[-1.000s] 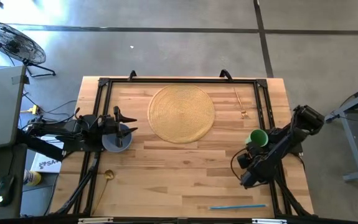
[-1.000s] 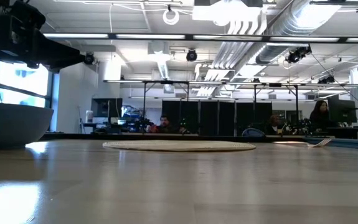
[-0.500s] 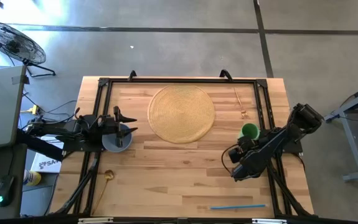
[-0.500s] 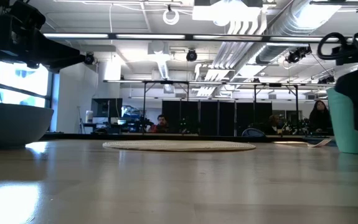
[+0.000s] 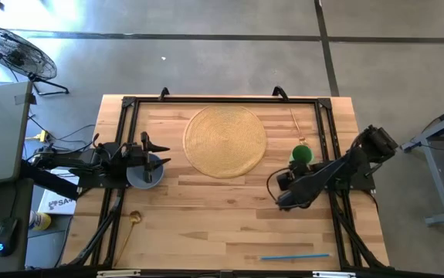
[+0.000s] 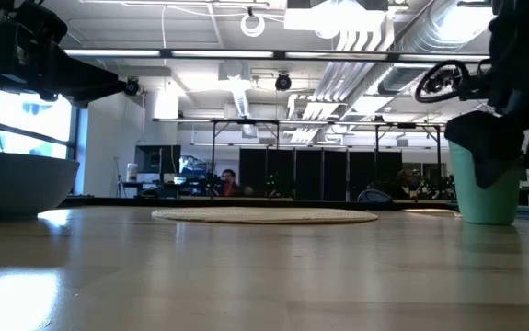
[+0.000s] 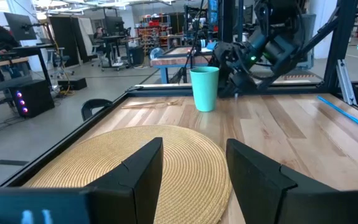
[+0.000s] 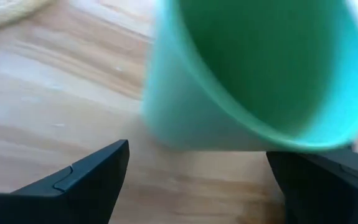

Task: Pick & Place Utensil
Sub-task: Put the green cup on the top right of the brown mat

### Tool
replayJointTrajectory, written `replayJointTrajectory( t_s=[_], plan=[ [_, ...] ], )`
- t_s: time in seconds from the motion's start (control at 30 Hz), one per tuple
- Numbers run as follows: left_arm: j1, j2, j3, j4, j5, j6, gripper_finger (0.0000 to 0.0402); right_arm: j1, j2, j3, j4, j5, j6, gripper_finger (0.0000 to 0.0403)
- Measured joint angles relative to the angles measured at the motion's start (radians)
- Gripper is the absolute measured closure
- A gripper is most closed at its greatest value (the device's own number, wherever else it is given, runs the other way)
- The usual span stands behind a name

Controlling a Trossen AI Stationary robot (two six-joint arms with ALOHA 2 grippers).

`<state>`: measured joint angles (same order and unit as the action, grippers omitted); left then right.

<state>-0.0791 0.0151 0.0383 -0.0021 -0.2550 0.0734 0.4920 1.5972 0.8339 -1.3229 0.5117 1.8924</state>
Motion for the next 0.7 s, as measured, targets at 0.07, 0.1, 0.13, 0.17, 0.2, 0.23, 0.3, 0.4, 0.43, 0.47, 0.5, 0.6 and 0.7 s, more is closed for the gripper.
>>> replayJointTrajectory(
  t_s=[0.07,0.1,0.13,0.17,0.2,0.23,0.3,0.4,0.43,0.47,0.5,0.6,0.7],
  plan=[
    [0.0,0.0,0.0,0.0,0.0,0.0,0.0229,-0.002,-0.003,0.0,-0.023,-0.027,0.019,0.0029],
    [0.0,0.0,0.0,0.0,0.0,0.0,0.0229,-0.002,-0.009,0.0,-0.021,-0.034,0.024,0.0029],
    [0.0,0.0,0.0,0.0,0.0,0.0,0.0229,0.0,-0.015,0.0,-0.019,-0.036,0.025,0.0029],
    [0.0,0.0,0.0,0.0,0.0,0.0,0.0229,0.005,-0.022,0.0,-0.019,-0.039,0.025,0.003],
    [0.0,0.0,0.0,0.0,0.0,0.0,0.0229,0.01,-0.029,0.0,-0.021,-0.042,0.027,0.003],
    [0.0,0.0,0.0,0.0,0.0,0.0,0.0229,0.013,-0.034,0.0,-0.024,-0.043,0.029,0.0029],
    [0.0,0.0,0.0,0.0,0.0,0.0,0.0229,0.014,-0.039,0.0,-0.032,-0.041,0.025,0.003],
    [0.0,0.0,0.0,0.0,0.0,0.0,0.0229,0.007,-0.049,0.0,-0.068,-0.02,0.011,0.0029],
    [0.0,0.0,0.0,0.0,0.0,0.0,0.0229,0.002,-0.055,0.0,-0.076,-0.013,0.003,0.0029],
    [0.0,0.0,0.0,0.0,0.0,0.0,0.0229,-0.003,-0.062,0.0,-0.076,0.001,-0.009,0.0029],
    [0.0,0.0,0.0,0.0,0.0,0.0,0.0229,-0.01,-0.071,0.0,-0.073,0.014,-0.019,0.0029],
    [0.0,0.0,0.0,0.0,0.0,0.0,0.0229,-0.031,-0.099,0.0,-0.042,0.07,-0.079,0.0028],
    [0.0,0.0,0.0,0.0,0.0,0.0,0.0229,-0.05,-0.116,0.0,-0.016,0.124,-0.128,0.0027]
  ],
)
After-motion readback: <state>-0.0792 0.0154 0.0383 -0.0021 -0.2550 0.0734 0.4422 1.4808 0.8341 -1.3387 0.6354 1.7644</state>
